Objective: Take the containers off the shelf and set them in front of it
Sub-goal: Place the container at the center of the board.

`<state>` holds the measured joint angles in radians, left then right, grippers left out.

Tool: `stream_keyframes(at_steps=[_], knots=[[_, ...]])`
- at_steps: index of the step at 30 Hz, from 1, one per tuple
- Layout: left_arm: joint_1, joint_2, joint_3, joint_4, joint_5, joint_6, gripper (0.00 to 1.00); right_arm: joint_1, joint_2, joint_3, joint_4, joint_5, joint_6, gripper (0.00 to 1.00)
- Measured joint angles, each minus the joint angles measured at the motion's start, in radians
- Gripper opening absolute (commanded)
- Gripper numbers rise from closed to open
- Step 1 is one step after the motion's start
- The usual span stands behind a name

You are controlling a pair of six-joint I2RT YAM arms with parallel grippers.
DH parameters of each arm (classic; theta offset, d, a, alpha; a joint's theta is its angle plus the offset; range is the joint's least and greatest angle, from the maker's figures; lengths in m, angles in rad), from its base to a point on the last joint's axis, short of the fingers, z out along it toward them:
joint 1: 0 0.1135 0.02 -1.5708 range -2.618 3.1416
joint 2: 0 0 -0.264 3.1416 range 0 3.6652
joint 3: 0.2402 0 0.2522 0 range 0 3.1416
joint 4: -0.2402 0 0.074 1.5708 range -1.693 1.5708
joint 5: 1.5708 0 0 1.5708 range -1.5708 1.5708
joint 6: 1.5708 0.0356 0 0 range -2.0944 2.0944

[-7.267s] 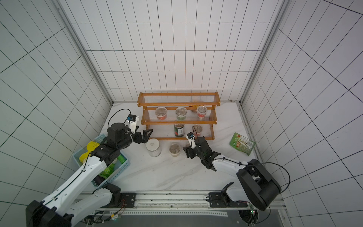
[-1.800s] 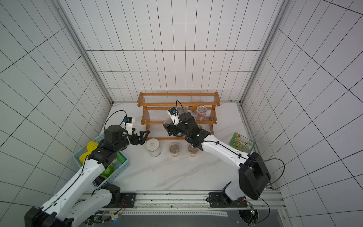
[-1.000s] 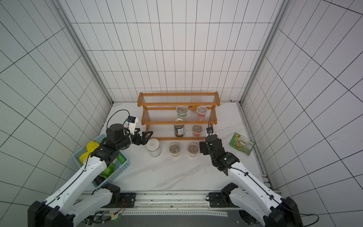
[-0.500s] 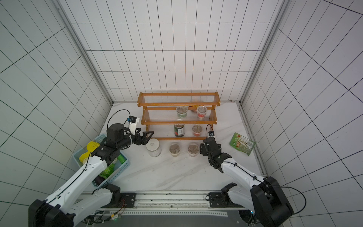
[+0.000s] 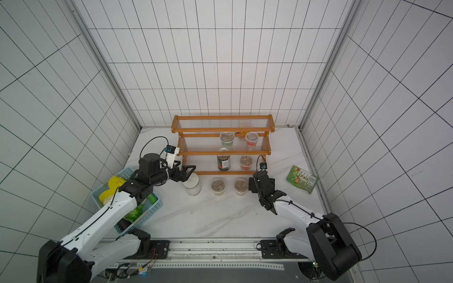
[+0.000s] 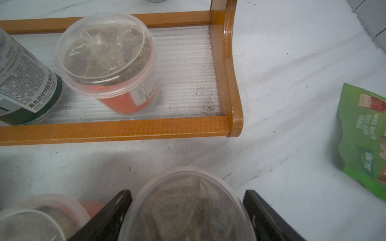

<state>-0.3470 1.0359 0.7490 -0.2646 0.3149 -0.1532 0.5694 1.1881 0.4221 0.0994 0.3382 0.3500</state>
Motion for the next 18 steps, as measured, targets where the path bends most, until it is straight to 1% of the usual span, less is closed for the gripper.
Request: stream_keyframes(at_steps=[4,9,18], knots=[[-0.005,0.002,0.004,0.007,0.000,0.000,0.99,0.000,-0.021,-0.001,-0.030,0.014,0.010,0.85],[-0.013,0.017,0.008,0.016,0.000,0.000,0.99,0.000,-0.053,-0.001,-0.067,0.038,0.016,0.88],[-0.019,0.024,0.010,0.020,0.000,0.000,0.99,0.000,-0.056,0.000,-0.098,0.049,0.021,0.92]])
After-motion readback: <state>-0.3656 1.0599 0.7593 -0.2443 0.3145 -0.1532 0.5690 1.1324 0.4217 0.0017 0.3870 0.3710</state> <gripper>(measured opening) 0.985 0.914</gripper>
